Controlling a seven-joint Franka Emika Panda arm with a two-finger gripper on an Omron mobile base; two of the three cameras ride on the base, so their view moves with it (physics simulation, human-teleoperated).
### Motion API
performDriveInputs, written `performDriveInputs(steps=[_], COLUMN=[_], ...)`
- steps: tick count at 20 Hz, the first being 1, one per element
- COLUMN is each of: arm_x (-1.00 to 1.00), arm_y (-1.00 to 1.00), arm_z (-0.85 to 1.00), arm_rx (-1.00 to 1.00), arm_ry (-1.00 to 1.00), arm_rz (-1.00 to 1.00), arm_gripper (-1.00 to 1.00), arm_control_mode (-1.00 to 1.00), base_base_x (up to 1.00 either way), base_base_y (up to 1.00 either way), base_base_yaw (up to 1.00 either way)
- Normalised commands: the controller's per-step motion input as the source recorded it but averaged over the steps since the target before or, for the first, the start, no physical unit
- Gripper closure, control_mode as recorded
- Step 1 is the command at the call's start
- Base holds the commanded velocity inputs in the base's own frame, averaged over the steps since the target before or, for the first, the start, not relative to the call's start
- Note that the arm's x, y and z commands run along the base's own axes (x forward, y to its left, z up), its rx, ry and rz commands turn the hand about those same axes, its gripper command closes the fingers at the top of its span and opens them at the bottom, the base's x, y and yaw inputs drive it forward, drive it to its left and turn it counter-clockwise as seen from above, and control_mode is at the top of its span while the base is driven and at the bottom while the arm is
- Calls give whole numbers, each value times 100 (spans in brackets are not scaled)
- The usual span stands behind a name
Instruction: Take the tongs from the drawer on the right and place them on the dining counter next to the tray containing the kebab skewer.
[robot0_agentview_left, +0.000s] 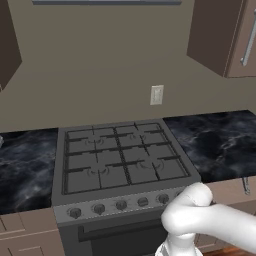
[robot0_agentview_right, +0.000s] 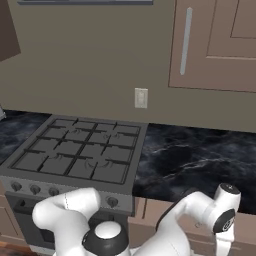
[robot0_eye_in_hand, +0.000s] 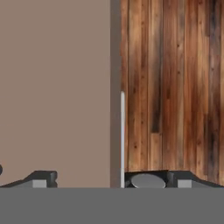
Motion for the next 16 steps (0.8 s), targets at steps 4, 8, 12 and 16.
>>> performDriveInputs(steps=[4,8,12,16], arm_x=[-48,-38,-43,-55], arm_y=[0,0,0,0], arm_z=[0,0,0,0], arm_rx=[0,0,0,0], arm_ry=[14,20,8,1], arm_rz=[0,0,0,0], arm_gripper=[-100,-100,-100,-100], arm_control_mode=[-100,-100,-100,-100], base_base_x=[0,0,0,0], base_base_y=[0,0,0,0], base_base_yaw=[0,0,0,0])
